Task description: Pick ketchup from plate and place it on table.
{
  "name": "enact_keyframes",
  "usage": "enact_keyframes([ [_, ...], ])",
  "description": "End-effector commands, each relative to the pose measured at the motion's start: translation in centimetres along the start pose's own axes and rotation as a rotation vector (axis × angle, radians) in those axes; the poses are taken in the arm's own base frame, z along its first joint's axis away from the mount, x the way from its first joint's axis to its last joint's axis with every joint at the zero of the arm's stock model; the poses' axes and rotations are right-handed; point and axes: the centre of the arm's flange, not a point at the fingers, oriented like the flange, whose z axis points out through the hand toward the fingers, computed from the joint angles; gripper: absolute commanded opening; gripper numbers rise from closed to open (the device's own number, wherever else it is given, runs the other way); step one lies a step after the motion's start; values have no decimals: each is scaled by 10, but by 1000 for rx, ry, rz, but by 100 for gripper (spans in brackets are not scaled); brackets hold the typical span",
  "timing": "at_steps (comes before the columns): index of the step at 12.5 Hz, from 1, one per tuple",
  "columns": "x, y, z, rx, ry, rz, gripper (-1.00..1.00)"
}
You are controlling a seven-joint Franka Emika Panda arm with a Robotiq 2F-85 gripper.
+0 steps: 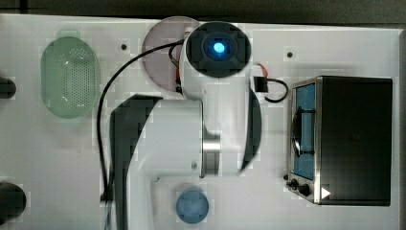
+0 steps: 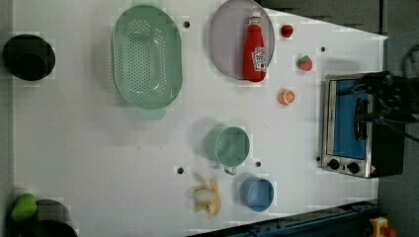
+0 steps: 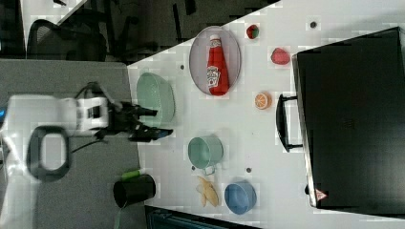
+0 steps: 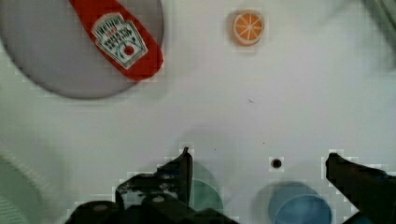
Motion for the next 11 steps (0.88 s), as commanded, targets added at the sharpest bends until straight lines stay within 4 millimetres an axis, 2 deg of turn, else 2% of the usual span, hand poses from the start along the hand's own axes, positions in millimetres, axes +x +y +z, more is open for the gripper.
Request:
enact_keyframes([
  [1, 5, -22, 19, 16, 8, -110, 100],
  [7, 49, -64, 82, 28, -14, -431, 100],
  [11, 70, -104, 123, 25, 38, -597, 100],
])
